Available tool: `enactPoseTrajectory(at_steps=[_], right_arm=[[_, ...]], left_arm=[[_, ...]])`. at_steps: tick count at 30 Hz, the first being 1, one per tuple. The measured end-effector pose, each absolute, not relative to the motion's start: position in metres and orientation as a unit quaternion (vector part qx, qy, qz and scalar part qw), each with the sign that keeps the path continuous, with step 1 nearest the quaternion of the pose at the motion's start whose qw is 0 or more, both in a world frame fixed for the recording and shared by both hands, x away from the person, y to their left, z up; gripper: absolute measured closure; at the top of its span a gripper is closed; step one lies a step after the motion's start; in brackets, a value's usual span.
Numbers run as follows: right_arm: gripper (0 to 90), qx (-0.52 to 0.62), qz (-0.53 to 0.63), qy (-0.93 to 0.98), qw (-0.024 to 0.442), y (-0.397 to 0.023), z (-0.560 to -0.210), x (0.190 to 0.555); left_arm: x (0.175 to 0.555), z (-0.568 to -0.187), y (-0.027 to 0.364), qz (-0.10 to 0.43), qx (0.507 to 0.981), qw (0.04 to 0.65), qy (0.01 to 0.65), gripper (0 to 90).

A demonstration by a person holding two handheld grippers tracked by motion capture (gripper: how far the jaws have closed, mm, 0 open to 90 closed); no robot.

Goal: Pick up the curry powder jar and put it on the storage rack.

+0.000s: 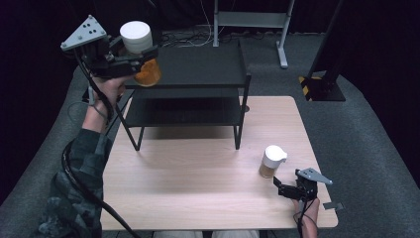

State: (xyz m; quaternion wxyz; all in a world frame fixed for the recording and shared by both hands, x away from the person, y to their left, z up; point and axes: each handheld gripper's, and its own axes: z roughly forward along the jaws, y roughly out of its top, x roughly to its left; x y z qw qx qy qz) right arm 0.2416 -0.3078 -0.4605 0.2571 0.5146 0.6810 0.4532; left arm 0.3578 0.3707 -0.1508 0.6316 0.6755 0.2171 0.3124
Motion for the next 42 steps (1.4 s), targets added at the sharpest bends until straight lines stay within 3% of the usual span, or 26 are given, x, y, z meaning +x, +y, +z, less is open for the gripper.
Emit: enactPoseTrajectory(at_steps=[42], right_arm=[[0.5,0.51,0.458,0.68,0.261,-0.308,-0.462,0.24]], left_arm=[[0.393,-0.169,0.362,0.327,0.665,0.616,0.269,35.3]])
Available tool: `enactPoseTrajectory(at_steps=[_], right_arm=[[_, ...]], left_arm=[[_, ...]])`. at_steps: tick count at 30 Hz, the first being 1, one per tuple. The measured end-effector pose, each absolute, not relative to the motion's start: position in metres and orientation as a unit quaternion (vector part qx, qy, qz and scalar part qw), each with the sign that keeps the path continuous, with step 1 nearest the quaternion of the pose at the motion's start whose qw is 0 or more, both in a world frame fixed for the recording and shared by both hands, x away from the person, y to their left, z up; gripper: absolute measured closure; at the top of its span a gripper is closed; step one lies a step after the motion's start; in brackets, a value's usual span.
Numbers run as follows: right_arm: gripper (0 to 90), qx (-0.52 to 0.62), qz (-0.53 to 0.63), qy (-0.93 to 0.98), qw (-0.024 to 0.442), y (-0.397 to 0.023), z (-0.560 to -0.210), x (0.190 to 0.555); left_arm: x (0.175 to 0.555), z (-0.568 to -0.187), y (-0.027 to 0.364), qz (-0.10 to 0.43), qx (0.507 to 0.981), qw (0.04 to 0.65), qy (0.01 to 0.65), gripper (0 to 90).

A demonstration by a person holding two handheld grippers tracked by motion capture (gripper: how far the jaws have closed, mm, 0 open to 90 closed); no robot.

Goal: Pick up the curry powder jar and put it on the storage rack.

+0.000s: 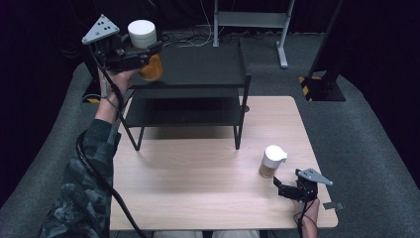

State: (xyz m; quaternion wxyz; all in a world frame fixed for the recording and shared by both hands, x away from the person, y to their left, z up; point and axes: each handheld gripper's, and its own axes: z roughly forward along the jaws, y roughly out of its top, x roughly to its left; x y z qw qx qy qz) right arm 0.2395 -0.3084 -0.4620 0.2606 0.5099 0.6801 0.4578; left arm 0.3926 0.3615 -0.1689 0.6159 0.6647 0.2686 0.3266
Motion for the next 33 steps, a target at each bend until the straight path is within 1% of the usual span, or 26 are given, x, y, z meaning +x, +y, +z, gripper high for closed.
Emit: enactPoseTrajectory(at_steps=[11,21,26,33], right_arm=[[0.5,0.51,0.458,0.68,0.261,-0.308,-0.462,0.239],[0.5,0.509,0.46,0.679,0.262,-0.309,-0.463,0.239],[0.5,0.509,0.46,0.679,0.262,-0.308,-0.463,0.238],[0.5,0.509,0.46,0.678,0.263,-0.308,-0.463,0.238]], left_arm=[[0.401,-0.177,0.362,0.33,0.656,0.612,0.294,35.3],[0.409,-0.181,0.364,0.319,0.658,0.605,0.314,35.3],[0.412,-0.189,0.372,0.307,0.646,0.621,0.321,35.3],[0.411,-0.185,0.371,0.305,0.652,0.614,0.323,35.3]])
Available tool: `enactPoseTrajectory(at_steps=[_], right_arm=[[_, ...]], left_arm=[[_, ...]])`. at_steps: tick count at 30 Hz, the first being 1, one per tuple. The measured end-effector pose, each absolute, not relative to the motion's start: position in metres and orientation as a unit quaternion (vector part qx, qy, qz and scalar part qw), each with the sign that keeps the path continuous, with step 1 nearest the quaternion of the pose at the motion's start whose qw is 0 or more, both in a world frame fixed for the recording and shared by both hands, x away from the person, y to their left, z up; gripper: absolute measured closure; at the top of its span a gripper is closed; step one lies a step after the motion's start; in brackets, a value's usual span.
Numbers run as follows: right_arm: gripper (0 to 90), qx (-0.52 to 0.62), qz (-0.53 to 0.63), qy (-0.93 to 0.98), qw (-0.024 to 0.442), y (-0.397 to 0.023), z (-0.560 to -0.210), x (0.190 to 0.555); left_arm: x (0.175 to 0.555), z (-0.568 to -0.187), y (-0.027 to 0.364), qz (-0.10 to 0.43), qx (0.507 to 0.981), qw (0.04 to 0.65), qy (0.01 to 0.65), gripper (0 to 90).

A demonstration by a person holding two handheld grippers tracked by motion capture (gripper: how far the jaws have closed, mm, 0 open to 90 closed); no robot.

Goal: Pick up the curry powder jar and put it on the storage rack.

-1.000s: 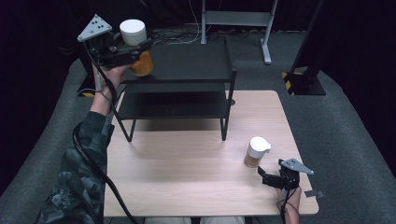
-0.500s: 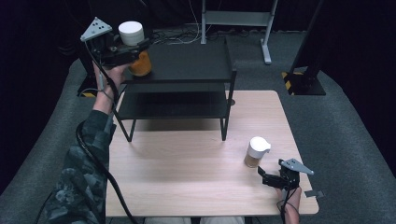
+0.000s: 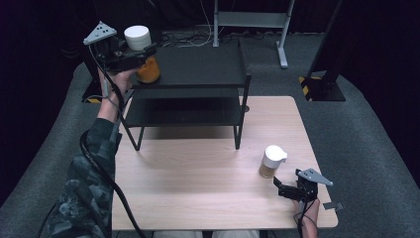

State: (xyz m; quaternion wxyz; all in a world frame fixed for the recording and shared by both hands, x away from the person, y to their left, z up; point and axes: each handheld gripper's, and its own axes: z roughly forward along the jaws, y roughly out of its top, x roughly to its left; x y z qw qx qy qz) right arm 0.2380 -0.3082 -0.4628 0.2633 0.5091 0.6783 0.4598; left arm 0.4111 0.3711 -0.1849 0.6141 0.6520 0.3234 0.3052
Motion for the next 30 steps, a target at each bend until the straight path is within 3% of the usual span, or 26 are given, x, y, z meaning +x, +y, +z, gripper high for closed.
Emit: enactPoseTrajectory(at_steps=[17,25,30], right_arm=[[0.5,0.507,0.462,0.678,0.263,-0.309,-0.463,0.238],[0.5,0.507,0.463,0.678,0.262,-0.309,-0.463,0.238],[0.5,0.508,0.463,0.678,0.261,-0.309,-0.463,0.238]], left_arm=[[0.41,-0.172,0.368,0.309,0.668,0.593,0.328,33.6],[0.403,-0.156,0.369,0.304,0.68,0.568,0.35,11.5],[0.395,-0.149,0.376,0.297,0.69,0.549,0.366,4.1]])
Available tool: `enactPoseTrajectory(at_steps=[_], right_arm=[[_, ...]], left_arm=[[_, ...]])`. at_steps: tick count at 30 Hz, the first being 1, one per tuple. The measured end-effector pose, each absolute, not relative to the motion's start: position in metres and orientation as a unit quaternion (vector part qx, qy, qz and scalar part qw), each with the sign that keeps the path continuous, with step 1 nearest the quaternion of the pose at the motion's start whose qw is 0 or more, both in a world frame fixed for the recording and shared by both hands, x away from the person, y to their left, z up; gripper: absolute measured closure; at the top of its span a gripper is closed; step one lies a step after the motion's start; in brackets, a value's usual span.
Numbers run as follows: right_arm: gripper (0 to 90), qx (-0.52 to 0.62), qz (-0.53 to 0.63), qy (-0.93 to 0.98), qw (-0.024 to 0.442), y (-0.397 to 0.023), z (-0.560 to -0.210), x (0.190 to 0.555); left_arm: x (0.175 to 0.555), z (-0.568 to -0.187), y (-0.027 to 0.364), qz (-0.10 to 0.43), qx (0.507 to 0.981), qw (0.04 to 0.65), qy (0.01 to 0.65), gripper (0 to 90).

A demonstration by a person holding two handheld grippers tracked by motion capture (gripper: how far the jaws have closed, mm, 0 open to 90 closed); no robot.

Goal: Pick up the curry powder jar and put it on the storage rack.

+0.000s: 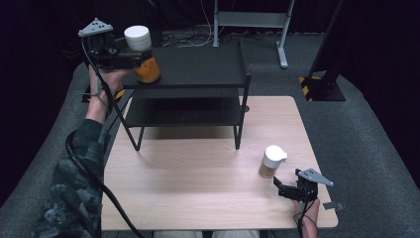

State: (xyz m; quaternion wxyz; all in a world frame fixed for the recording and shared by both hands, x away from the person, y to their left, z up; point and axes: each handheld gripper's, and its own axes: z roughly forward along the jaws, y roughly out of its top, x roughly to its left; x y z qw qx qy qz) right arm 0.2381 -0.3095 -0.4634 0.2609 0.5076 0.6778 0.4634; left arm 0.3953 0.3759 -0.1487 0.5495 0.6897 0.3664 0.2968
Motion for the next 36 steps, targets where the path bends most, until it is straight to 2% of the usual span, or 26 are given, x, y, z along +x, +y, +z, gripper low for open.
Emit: enactPoseTrajectory(at_steps=[4,11,19,27,36], right_arm=[[0.5,0.508,0.463,0.678,0.261,-0.309,-0.463,0.238],[0.5,0.507,0.462,0.679,0.261,-0.309,-0.463,0.239],[0.5,0.506,0.462,0.68,0.261,-0.31,-0.463,0.239],[0.5,0.507,0.462,0.679,0.262,-0.309,-0.463,0.239],[0.5,0.507,0.46,0.68,0.263,-0.309,-0.463,0.239]], left_arm=[[0.386,-0.144,0.38,0.292,0.704,0.531,0.37,0.5],[0.367,-0.149,0.384,0.293,0.728,0.502,0.363,0.2],[0.333,-0.18,0.384,0.307,0.742,0.48,0.355,0.2],[0.306,-0.236,0.381,0.301,0.761,0.453,0.353,0.3],[0.287,-0.322,0.363,0.274,0.787,0.414,0.368,0.6]])
